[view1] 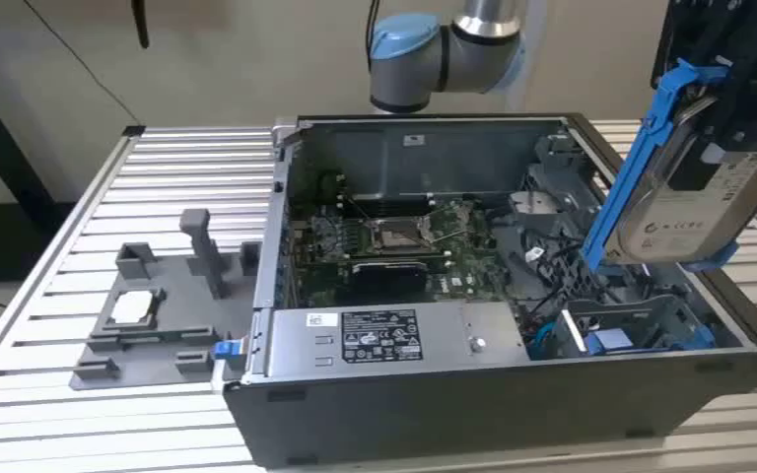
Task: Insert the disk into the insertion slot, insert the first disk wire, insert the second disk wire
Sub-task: 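Insert the disk into the insertion slot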
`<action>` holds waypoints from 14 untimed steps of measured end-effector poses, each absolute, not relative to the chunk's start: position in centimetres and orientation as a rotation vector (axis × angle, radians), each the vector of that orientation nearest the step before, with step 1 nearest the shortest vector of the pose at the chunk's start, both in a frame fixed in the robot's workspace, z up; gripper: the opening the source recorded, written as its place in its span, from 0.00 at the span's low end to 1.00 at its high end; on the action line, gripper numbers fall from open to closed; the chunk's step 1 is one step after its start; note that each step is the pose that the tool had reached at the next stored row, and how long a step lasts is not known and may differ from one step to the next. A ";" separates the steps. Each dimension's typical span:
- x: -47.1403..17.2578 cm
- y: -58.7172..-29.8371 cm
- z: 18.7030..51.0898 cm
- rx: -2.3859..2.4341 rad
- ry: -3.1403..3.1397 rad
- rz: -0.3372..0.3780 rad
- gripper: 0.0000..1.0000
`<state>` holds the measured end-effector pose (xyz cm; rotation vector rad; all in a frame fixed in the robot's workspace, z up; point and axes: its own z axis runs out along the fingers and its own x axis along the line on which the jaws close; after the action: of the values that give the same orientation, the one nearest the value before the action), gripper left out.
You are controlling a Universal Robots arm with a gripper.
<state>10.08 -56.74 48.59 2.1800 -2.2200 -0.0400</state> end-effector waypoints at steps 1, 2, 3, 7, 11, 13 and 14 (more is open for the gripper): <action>10.1 -56.7 48.6 2.180 -2.220 -0.040 0.32; 10.1 -56.7 48.6 2.180 -2.220 -0.040 0.32; 10.1 -56.7 48.6 2.180 -2.220 -0.040 0.32; 10.1 -56.7 48.5 2.180 -2.220 -0.040 0.32; 10.1 -56.7 48.3 2.180 -2.220 -0.039 0.32; 10.1 -56.7 48.2 2.180 -2.220 -0.038 0.32; 10.1 -56.7 48.1 2.180 -2.220 -0.037 0.32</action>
<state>10.08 -56.74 48.09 2.1799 -2.2202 -0.0374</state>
